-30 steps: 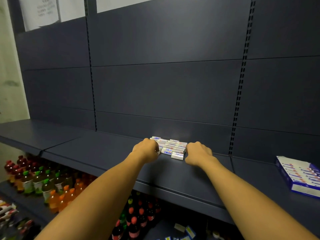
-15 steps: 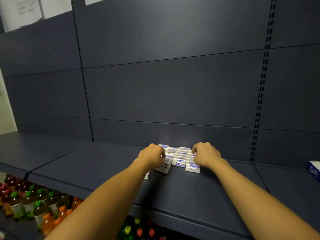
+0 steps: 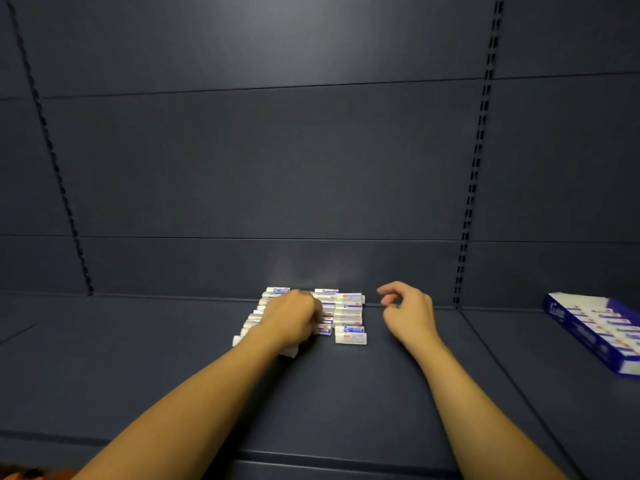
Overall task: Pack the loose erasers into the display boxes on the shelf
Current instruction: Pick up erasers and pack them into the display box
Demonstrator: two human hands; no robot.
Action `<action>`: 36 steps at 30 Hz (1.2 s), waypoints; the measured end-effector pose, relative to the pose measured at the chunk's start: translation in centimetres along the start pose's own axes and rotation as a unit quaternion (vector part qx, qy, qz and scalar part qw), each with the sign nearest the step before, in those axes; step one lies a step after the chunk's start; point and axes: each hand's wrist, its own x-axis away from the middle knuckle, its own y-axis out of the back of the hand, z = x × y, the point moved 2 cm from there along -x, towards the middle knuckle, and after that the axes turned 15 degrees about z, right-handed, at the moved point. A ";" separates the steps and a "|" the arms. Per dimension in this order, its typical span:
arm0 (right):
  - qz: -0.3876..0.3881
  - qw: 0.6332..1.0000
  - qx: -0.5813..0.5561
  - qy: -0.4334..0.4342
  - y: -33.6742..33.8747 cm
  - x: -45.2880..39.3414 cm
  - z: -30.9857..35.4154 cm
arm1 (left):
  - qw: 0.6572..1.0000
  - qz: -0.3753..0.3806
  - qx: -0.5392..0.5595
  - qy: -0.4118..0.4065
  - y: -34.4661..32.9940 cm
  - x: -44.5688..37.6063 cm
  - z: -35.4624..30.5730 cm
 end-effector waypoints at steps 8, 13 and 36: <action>-0.001 0.994 0.070 0.087 -1.2 -1.0 0.4 | 0.997 -0.002 0.059 -0.048 1.0 -1.0 1.6; 0.062 0.984 0.141 0.094 -1.1 -0.7 -1.5 | 0.986 -0.091 0.126 -0.061 0.9 -0.8 2.6; 0.222 0.934 0.260 0.101 -3.6 -0.2 0.8 | 0.990 -0.095 0.068 -0.084 -0.4 -0.6 2.3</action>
